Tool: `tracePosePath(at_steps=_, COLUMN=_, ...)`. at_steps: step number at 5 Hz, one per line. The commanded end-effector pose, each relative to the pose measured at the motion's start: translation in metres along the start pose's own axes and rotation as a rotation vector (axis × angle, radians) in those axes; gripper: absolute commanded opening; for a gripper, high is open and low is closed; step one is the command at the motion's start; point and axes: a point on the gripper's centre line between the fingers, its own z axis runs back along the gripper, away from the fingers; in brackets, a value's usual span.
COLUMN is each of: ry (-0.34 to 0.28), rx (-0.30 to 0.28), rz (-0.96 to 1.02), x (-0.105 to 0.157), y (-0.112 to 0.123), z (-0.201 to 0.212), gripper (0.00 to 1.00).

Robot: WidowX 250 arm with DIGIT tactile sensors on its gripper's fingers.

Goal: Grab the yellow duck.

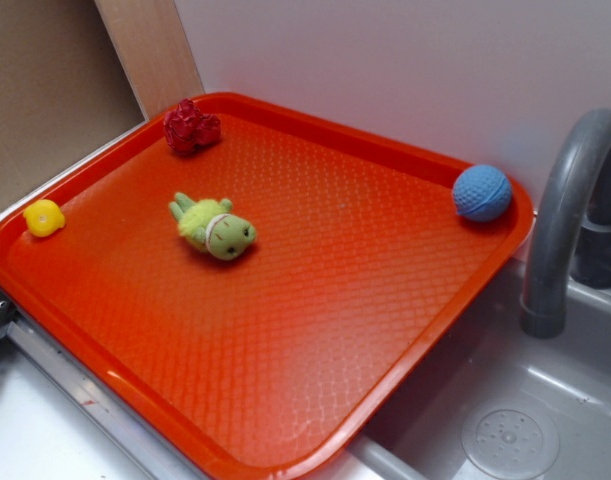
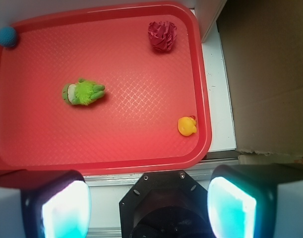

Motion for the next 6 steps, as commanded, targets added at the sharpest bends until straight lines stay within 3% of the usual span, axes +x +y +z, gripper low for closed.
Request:
tracePosePath(at_steps=1, ry=0.0, rx=0.0, rz=0.0, x=0.0, y=0.0, z=0.0, gripper=1.0)
tracePosePath(at_steps=2, ry=-0.034, rx=-0.005, rz=0.136, x=-0.001, y=0.032, z=-0.012, gripper=1.0)
tracePosePath(at_steps=3, ry=-0.059, rx=0.061, rz=0.254, x=-0.008, y=0.046, z=-0.035, gripper=1.0)
tracePosePath(at_steps=4, ry=0.018, rx=0.18, rz=0.363, x=0.033, y=0.052, z=-0.088, gripper=1.0)
tracePosePath(at_steps=5, ry=-0.051, rx=0.101, rz=0.352, x=0.035, y=0.063, z=-0.099, gripper=1.0)
tracePosePath(at_steps=6, ry=-0.112, rx=0.163, rz=0.529, x=0.021, y=0.065, z=-0.098, gripper=1.0)
